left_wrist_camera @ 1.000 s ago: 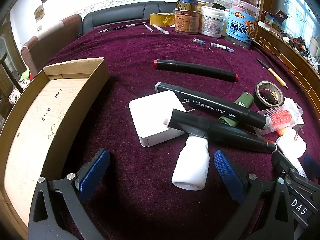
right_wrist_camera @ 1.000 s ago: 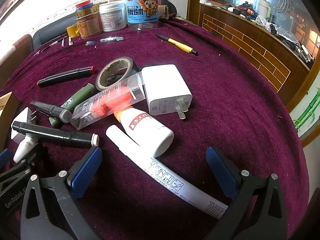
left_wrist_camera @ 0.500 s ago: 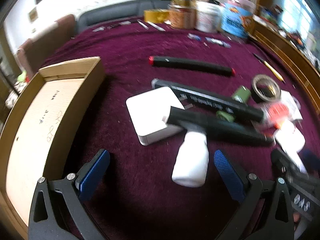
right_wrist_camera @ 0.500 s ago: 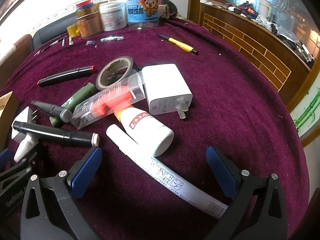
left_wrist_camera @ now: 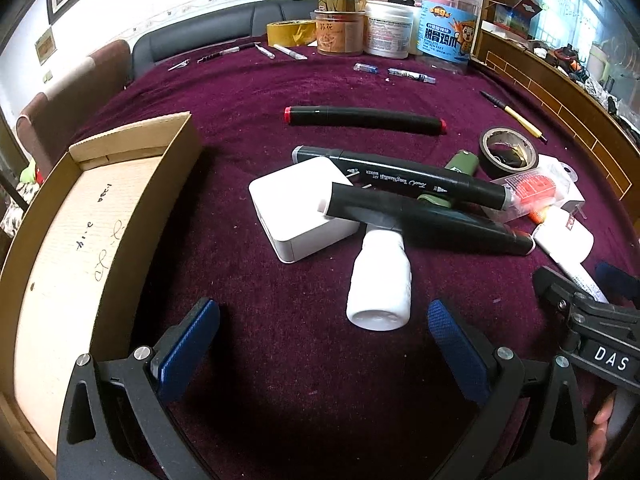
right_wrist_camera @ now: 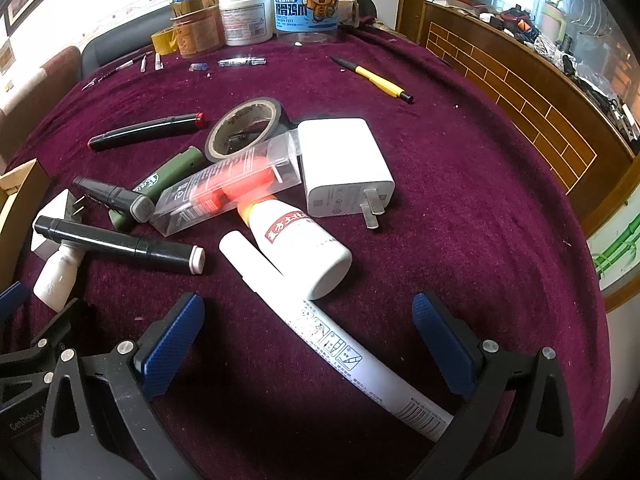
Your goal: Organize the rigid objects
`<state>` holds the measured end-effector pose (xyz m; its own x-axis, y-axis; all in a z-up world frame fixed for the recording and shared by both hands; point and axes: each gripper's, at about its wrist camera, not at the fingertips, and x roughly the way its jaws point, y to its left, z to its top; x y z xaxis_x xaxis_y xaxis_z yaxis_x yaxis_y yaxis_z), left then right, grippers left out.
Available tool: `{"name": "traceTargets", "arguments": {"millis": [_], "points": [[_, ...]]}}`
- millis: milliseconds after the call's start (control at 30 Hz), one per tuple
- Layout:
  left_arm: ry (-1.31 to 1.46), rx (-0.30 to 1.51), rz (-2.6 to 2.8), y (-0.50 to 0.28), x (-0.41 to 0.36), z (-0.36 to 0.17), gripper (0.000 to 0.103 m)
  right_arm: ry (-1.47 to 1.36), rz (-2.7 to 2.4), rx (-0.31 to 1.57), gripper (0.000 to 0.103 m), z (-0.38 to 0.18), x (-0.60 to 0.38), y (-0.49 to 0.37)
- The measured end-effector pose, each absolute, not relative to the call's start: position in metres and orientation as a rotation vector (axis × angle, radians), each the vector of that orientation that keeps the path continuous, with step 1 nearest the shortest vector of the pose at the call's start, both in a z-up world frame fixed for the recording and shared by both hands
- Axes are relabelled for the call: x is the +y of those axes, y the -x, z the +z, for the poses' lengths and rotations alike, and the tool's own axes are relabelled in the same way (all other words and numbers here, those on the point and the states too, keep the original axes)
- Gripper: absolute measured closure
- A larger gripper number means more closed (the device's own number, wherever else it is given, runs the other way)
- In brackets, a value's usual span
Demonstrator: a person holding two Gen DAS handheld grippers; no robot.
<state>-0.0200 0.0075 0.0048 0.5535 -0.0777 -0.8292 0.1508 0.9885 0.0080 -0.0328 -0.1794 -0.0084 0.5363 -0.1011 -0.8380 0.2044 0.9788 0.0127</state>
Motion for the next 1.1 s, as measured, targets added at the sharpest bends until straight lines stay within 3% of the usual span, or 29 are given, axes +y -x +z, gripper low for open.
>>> {"name": "traceTargets", "arguments": {"millis": [167, 433, 633, 967, 1100], "points": [[-0.082, 0.996, -0.135, 0.021, 0.013, 0.008, 0.002, -0.114, -0.247, 0.919, 0.000, 0.004, -0.184, 0.052], [-0.023, 0.809, -0.229, 0.051, 0.033, 0.048, 0.002, -0.115, -0.319, 0.544, 0.000, 0.060, -0.197, 0.097], [-0.006, 0.968, -0.281, 0.043, 0.038, 0.036, 0.002, -0.075, -0.328, 0.534, 0.000, 0.060, -0.191, 0.081], [-0.046, 0.987, -0.309, 0.021, 0.014, 0.033, 0.002, -0.240, -0.280, 0.550, 0.000, 0.037, -0.221, 0.086], [-0.060, 1.032, -0.311, 0.007, -0.002, 0.022, 0.012, -0.325, -0.276, 0.573, 0.000, 0.032, -0.236, 0.085]]}}
